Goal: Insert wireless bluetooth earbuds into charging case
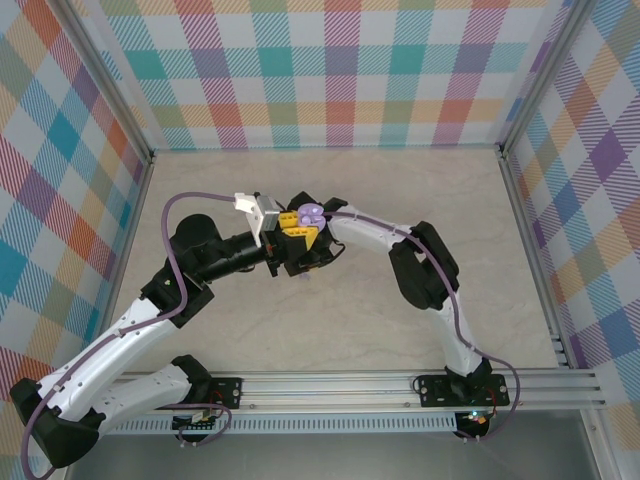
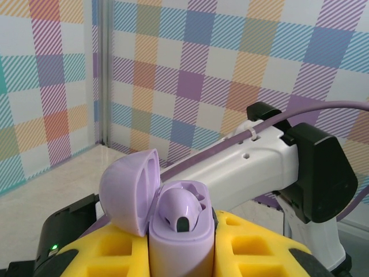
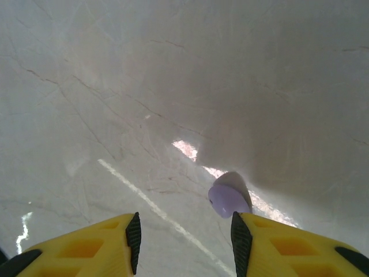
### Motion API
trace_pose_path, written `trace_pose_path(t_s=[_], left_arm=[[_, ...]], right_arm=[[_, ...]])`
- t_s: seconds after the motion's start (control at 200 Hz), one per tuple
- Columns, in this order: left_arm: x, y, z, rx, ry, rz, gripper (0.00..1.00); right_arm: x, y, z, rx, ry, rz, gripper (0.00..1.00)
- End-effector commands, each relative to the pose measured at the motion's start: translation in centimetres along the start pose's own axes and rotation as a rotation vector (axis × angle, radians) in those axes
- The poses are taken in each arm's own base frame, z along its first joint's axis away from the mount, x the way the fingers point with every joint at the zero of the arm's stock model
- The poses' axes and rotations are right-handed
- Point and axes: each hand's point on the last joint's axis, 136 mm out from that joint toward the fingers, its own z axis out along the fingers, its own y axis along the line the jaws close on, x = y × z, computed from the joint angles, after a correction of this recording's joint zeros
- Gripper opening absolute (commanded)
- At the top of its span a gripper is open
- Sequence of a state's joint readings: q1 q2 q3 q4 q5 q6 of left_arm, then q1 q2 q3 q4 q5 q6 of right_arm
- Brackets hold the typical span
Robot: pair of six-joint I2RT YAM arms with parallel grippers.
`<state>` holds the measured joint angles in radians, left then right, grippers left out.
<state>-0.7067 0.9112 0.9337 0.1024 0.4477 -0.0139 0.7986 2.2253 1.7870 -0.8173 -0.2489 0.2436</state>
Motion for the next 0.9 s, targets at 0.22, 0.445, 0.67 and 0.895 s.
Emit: trace_pose_path(t_s=[0.22,0.445,0.67,0.895], left_arm=[[-1.7,-1.2,-0.4,0.035,-0.039,0.012,0.06],[-1.6,-1.2,-0.3,0.034,-0.035,0.009,0.06],[-1.5,-1.0,-0.2,0.03,-0.032,0.012,0.06],[-1.5,-1.1,-0.2,0.031,-0.027,0.012,0.06]], right_arm=[[0.9,-1.5,1.3,0.148,0.085,-0.041,0.47],[1.2,-2.3,2.2,0.203,0.111,-0.051,0.44],[1.4,-4.1,1.9,0.309,0.112,-0.026,0.29],[1.9,-6.8,0.5,0.375,0.098,0.054,0.24]])
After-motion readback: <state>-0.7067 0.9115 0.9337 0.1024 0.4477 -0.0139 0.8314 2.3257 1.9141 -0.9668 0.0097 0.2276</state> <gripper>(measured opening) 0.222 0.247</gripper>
